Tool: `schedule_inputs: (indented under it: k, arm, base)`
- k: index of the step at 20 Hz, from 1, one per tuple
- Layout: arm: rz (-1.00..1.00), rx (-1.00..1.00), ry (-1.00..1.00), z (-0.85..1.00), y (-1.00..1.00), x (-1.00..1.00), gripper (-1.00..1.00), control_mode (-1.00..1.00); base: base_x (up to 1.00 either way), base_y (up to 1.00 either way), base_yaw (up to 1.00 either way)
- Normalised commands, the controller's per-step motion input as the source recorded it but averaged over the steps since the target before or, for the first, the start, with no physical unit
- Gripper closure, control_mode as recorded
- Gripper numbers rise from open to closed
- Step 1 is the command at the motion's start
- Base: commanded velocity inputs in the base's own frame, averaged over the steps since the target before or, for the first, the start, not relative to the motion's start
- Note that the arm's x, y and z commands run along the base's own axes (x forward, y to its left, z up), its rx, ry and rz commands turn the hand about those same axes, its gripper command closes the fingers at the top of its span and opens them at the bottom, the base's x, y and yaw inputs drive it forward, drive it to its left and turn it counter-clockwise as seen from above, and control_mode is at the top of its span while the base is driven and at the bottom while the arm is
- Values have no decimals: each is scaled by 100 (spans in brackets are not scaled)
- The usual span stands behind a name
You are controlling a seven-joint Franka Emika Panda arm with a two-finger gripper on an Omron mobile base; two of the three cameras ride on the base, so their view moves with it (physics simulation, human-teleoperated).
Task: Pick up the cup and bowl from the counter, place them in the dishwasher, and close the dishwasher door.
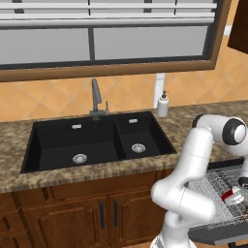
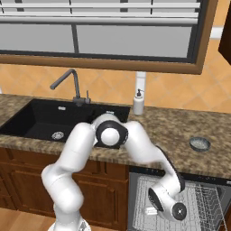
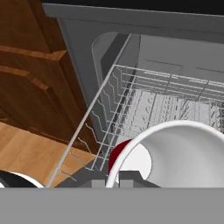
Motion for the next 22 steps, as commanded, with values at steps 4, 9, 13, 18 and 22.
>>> schedule_inputs:
  k: [4, 9, 13, 18, 22]
  arm:
    - [6, 2, -3, -59, 0, 19, 100, -100]
    - [4, 1, -3, -50, 3, 26, 100, -100]
    - [4, 0, 0, -49, 0, 33, 100, -100]
    - [5, 3, 5, -29, 0, 7, 100, -100]
    - [4, 0, 13, -18, 0, 3, -100, -100]
  base:
    - [0, 0, 0]
    - [0, 0, 0]
    - [0, 0, 0]
    - [0, 0, 0]
    - [0, 0, 0]
